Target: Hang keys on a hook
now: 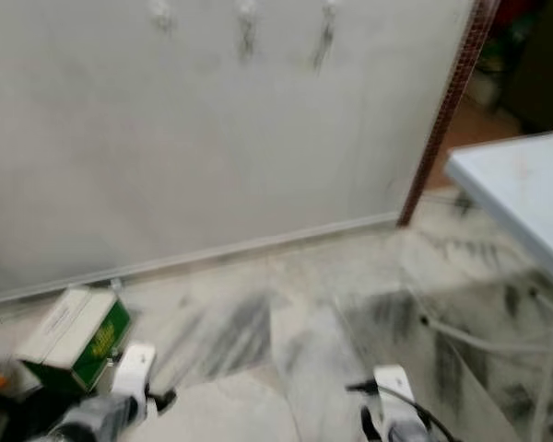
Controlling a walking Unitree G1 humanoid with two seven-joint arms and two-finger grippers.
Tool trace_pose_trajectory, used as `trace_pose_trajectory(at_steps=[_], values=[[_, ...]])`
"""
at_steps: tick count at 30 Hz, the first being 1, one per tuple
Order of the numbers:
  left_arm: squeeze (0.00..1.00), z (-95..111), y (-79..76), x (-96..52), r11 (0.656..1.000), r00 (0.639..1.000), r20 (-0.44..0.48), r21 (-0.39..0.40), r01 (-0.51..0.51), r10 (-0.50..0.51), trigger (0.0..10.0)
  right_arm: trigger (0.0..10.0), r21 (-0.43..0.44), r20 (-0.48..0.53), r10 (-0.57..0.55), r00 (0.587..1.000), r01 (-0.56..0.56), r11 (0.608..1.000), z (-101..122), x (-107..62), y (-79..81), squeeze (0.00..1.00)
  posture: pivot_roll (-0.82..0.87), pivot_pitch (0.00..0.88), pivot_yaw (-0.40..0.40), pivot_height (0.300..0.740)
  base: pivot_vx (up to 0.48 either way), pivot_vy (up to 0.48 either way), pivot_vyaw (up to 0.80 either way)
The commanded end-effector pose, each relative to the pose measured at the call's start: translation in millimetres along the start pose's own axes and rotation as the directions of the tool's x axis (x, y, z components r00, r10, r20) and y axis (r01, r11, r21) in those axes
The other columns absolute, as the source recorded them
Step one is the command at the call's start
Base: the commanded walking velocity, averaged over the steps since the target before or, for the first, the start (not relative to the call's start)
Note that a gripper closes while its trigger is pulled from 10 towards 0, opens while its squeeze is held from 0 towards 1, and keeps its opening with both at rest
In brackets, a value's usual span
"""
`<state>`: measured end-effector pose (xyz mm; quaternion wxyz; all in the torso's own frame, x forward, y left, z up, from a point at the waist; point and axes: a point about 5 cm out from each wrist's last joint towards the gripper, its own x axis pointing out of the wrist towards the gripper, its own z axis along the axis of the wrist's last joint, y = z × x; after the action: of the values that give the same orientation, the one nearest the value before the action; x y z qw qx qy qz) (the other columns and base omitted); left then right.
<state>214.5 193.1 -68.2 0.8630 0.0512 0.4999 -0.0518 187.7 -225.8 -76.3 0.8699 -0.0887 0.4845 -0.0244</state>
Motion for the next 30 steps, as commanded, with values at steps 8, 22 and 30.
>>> trace_pose_trajectory(at_steps=[8,22,30], values=[[0.0,0,8.2,-1.5,1.0,1.0,0.006,0.018,-0.015,0.015,10.0,10.0,0.004,0.009,0.016,1.0,-0.016,1.0,5,0.9,6.0,0.0,-0.06,0.0,0.042,0.74,0.0,0.0,0.0],[0.0,-1,7.7,-1.6,1.0,1.0,-0.001,0.018,0.006,-0.006,10.0,10.0,0.002,-0.01,-0.006,1.0,0.006,1.0,-3,-1.2,-10.3,0.0,-0.06,0.0,0.045,0.74,0.0,0.0,-0.49],[0.0,-1,7.2,-1.6,1.0,1.0,-0.002,0.011,0.017,-0.017,10.0,10.0,-0.004,0.004,0.007,1.0,-0.007,1.0,7,0.9,1.0,0.0,-0.06,0.0,0.045,0.74,0.0,0.0,-0.76]])
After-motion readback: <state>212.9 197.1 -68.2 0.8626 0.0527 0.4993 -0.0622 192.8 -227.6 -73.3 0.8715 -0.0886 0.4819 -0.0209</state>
